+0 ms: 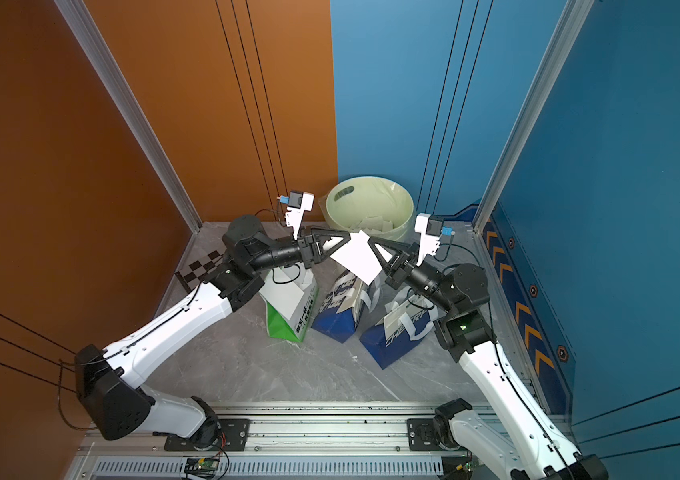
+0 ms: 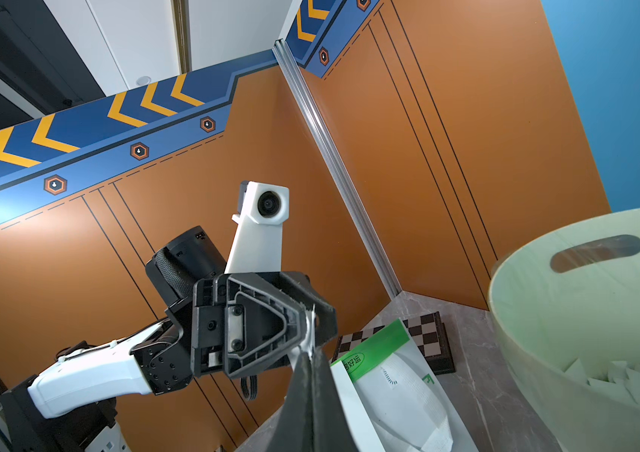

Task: Shred takeout receipts and throw away
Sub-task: Shred the takeout receipt.

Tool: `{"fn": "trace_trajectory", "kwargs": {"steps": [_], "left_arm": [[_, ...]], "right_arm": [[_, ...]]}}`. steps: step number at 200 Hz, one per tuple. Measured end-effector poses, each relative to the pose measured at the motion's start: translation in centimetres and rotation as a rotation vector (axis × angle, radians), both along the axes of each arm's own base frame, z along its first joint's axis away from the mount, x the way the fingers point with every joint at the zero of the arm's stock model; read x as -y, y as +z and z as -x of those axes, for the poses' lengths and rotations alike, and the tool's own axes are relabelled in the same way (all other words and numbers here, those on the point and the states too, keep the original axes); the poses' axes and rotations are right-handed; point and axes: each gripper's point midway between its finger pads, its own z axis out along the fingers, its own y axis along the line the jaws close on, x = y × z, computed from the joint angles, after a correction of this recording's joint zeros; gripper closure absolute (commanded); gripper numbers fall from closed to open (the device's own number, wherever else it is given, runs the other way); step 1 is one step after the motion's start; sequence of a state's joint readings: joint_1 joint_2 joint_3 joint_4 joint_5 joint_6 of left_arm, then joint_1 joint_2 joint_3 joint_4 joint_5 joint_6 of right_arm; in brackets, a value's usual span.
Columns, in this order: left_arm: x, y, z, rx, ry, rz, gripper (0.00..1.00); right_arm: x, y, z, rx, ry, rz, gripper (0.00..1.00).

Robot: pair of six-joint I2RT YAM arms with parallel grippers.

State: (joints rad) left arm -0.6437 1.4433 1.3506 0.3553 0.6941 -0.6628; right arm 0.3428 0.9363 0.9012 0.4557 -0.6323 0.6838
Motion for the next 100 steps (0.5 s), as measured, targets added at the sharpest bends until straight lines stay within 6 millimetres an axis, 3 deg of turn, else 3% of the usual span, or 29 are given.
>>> {"fn": "trace_trajectory", "kwargs": {"steps": [5, 35, 48, 59, 72, 100], "left_arm": [[0.1, 0.0, 0.0, 0.006, -0.001, -0.001, 1.0], [0.4, -0.3, 0.0, 0.007, -0.01, -0.003, 1.0], [0.4, -0.7, 0.0, 0.021, -0.008, -0.012, 1.0], [0.3, -1.5, 0.0, 0.037, 0.0, -0.027, 1.0], [-0.1, -2.7, 0.2, 0.067, 0.015, -0.054, 1.0], [-1.0, -4.2, 0.5, 0.167, 0.042, -0.116, 1.0]], "right_arm": [[0.0, 0.0, 0.0, 0.002, -0.001, 0.002, 1.0], [-0.1, -0.7, -0.1, -0.005, -0.009, 0.031, 1.0], [-0.1, -1.2, -0.1, -0.013, -0.02, 0.064, 0.66], [-0.1, -1.9, 0.0, -0.031, -0.028, 0.114, 0.51], [-0.2, -2.4, 0.1, -0.036, -0.042, 0.198, 0.42], [0.3, -2.6, 0.8, -0.014, -0.087, 0.364, 0.38]]}}
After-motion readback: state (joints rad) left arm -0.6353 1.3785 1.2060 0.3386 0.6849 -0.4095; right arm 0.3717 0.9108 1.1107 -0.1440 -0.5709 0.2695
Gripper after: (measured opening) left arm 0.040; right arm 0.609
